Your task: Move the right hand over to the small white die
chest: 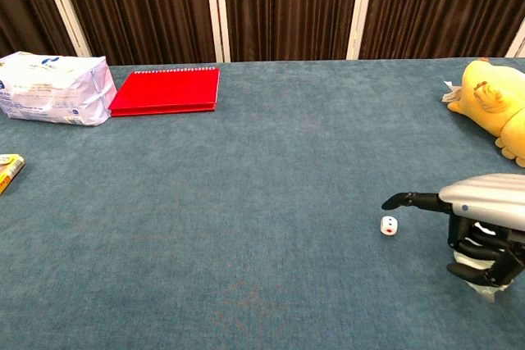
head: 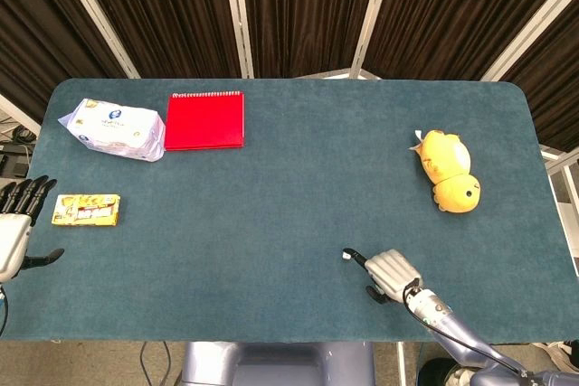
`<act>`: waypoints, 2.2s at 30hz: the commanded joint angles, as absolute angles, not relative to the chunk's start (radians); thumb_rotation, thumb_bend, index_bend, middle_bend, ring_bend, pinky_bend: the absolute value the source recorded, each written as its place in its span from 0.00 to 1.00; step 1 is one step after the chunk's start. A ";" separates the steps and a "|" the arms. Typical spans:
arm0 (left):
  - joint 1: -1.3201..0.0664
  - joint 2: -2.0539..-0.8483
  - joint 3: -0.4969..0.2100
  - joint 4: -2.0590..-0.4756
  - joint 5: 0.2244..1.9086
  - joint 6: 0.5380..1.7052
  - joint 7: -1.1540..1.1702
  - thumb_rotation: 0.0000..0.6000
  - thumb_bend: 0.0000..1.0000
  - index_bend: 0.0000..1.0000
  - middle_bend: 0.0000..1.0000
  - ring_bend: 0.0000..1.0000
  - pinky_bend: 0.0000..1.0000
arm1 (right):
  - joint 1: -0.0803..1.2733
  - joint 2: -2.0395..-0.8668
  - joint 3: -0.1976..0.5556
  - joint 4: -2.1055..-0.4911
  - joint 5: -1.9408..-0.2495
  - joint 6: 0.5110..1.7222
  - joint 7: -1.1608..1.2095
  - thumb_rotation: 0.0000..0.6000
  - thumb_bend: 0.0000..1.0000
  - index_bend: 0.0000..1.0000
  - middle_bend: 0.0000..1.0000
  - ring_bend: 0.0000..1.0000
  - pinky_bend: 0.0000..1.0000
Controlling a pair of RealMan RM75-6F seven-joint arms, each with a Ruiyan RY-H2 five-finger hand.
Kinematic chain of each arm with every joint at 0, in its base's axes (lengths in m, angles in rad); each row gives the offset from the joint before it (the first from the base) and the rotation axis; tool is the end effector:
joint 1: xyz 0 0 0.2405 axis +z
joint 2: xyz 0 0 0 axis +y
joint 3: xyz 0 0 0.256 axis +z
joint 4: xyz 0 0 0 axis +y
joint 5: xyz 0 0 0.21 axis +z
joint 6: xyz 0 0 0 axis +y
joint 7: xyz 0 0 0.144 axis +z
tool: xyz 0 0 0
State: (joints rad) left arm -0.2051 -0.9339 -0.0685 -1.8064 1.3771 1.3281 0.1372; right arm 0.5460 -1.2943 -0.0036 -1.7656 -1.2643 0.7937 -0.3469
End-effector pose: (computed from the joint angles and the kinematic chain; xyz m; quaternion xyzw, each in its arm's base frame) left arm -0.2822 0.2155 0.1861 -0.6359 -0.3786 -0.3297 0.5862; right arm -0.2084 -0.2398 0.0026 0.8155 -0.4204 0.2374 0.3191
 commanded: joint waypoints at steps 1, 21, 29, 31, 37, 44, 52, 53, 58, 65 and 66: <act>-0.205 -0.936 -0.068 -1.806 1.375 1.327 0.142 1.00 0.00 0.00 0.00 0.00 0.00 | 0.552 -1.294 -0.012 -1.770 -1.264 0.792 -0.359 1.00 0.48 0.02 0.88 0.83 1.00; -0.209 -0.942 -0.064 -1.811 1.374 1.323 0.160 1.00 0.00 0.00 0.00 0.00 0.00 | 0.579 -1.285 -0.043 -1.757 -1.235 0.778 -0.348 1.00 0.48 0.02 0.88 0.83 1.00; -0.208 -0.940 -0.063 -1.814 1.374 1.326 0.159 1.00 0.00 0.00 0.00 0.00 0.00 | 0.589 -1.291 -0.048 -1.743 -1.231 0.774 -0.336 1.00 0.48 0.02 0.88 0.83 1.00; -0.208 -0.939 -0.063 -1.813 1.374 1.325 0.157 1.00 0.00 0.00 0.00 0.00 0.00 | 0.592 -1.293 -0.049 -1.740 -1.227 0.772 -0.334 1.00 0.48 0.03 0.88 0.83 1.00; -0.210 -0.939 -0.063 -1.811 1.374 1.321 0.154 1.00 0.00 0.00 0.00 0.00 0.00 | 0.598 -1.292 -0.057 -1.742 -1.223 0.767 -0.336 1.00 0.48 0.04 0.88 0.83 1.00; -0.209 -0.938 -0.062 -1.813 1.377 1.324 0.153 1.00 0.00 0.00 0.00 0.00 0.00 | 0.603 -1.290 -0.075 -1.749 -1.217 0.757 -0.344 1.00 0.48 0.05 0.88 0.83 1.00; -0.210 -0.940 -0.060 -1.814 1.376 1.320 0.159 1.00 0.00 0.00 0.00 0.00 0.00 | 0.594 -1.275 -0.103 -1.783 -1.261 0.767 -0.339 1.00 0.49 0.05 0.88 0.83 1.00; -0.210 -0.940 -0.060 -1.815 1.376 1.322 0.159 1.00 0.00 0.00 0.00 0.00 0.00 | 0.591 -1.272 -0.107 -1.787 -1.273 0.773 -0.336 1.00 0.49 0.05 0.88 0.83 1.00; -0.209 -0.940 -0.059 -1.816 1.377 1.323 0.161 1.00 0.00 0.00 0.00 0.00 0.00 | 0.581 -1.256 -0.115 -1.812 -1.318 0.798 -0.321 1.00 0.49 0.05 0.88 0.83 1.00; -0.206 -0.938 -0.059 -1.818 1.380 1.329 0.157 1.00 0.00 0.00 0.00 0.00 0.00 | 0.555 -1.201 -0.117 -1.859 -1.399 0.872 -0.278 1.00 0.49 0.05 0.88 0.83 1.00; -0.206 -0.937 -0.058 -1.818 1.381 1.330 0.156 1.00 0.00 0.00 0.00 0.00 0.00 | 0.549 -1.191 -0.116 -1.863 -1.412 0.890 -0.272 1.00 0.49 0.05 0.88 0.83 1.00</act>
